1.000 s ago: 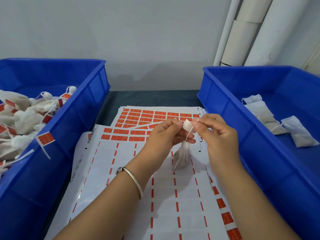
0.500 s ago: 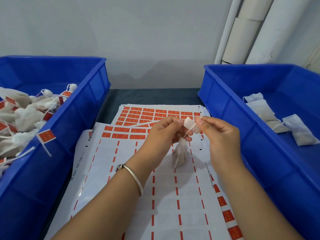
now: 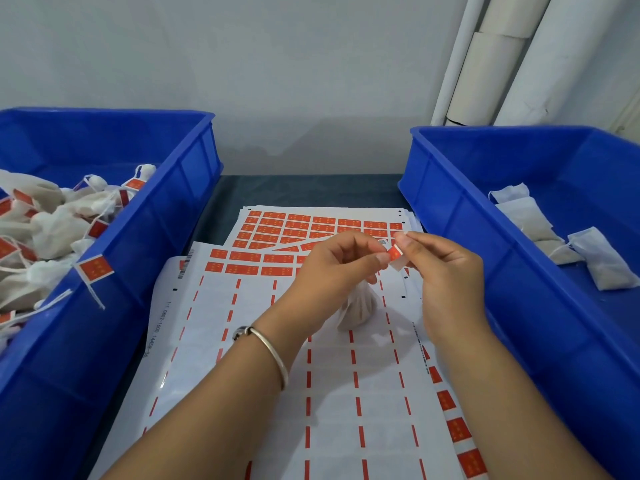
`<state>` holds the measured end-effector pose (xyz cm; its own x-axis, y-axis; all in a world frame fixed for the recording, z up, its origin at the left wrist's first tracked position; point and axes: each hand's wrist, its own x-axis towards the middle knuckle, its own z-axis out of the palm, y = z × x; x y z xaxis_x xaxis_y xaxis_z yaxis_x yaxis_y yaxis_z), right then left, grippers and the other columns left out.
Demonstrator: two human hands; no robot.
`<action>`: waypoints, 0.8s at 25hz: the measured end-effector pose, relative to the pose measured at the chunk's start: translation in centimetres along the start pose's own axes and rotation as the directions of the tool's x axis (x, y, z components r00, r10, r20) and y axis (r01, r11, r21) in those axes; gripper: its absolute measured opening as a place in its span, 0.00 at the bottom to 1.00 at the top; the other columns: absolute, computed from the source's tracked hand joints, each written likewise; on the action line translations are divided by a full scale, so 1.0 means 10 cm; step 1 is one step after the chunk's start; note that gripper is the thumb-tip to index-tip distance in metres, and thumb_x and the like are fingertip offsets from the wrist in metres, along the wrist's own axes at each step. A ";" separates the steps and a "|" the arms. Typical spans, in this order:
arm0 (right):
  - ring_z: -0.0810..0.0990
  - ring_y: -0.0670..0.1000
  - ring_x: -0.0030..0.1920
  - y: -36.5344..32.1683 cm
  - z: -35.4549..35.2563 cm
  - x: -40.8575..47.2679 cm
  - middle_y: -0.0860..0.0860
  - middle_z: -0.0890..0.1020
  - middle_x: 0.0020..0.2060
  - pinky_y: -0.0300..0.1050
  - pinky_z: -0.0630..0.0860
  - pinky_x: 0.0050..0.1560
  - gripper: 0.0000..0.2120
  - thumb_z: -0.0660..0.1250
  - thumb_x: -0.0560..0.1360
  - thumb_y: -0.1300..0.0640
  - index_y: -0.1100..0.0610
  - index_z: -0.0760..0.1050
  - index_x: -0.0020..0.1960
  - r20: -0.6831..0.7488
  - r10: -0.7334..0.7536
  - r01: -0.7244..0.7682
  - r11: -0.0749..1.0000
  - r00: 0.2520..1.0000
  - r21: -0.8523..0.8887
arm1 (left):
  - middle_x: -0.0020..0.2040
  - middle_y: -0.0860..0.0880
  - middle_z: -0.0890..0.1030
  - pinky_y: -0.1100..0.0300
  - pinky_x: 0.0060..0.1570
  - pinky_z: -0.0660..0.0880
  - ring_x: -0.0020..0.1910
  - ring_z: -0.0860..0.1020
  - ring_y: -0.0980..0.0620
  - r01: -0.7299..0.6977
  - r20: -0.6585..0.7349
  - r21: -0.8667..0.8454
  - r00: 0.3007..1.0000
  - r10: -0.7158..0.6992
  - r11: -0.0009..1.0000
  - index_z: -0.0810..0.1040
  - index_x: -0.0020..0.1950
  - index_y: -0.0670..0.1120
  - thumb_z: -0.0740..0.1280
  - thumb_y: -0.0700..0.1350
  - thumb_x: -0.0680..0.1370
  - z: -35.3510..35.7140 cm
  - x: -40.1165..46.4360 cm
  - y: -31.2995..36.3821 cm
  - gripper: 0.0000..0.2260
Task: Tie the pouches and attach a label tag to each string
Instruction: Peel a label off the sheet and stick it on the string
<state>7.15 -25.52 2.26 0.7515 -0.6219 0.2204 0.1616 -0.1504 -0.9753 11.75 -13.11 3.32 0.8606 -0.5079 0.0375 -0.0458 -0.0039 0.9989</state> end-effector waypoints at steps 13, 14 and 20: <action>0.84 0.50 0.46 0.04 0.00 0.02 0.48 0.85 0.41 0.42 0.79 0.45 0.06 0.71 0.72 0.57 0.48 0.84 0.38 0.051 0.174 -0.180 0.970 0.983 0.165 | 0.37 0.53 0.80 0.68 0.35 0.75 0.35 0.77 0.54 -0.081 -0.073 0.172 0.993 0.094 0.982 0.78 0.40 0.55 0.73 0.47 0.70 0.06 0.00 -0.05 0.05; 0.84 0.49 0.45 0.03 0.00 0.02 0.48 0.85 0.41 0.42 0.79 0.44 0.07 0.71 0.72 0.57 0.48 0.84 0.38 0.062 0.179 -0.187 0.967 0.982 0.175 | 0.36 0.54 0.80 0.70 0.33 0.75 0.34 0.76 0.57 -0.081 -0.075 0.180 0.993 0.096 0.980 0.78 0.40 0.55 0.73 0.47 0.70 0.06 0.00 -0.06 0.05; 0.84 0.49 0.46 0.06 0.03 0.02 0.47 0.85 0.41 0.41 0.80 0.44 0.07 0.71 0.72 0.57 0.48 0.84 0.39 0.128 0.181 -0.201 0.965 0.975 0.168 | 0.33 0.56 0.78 0.72 0.29 0.70 0.32 0.74 0.59 -0.063 -0.114 0.233 0.989 0.091 0.971 0.77 0.38 0.55 0.73 0.47 0.71 0.05 0.03 -0.07 0.06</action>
<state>7.53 -25.52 1.72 0.8440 -0.5351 0.0368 0.1122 0.1089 -0.9877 11.76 -13.66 2.61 0.9049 -0.4049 0.1313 -0.2165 -0.1723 0.9610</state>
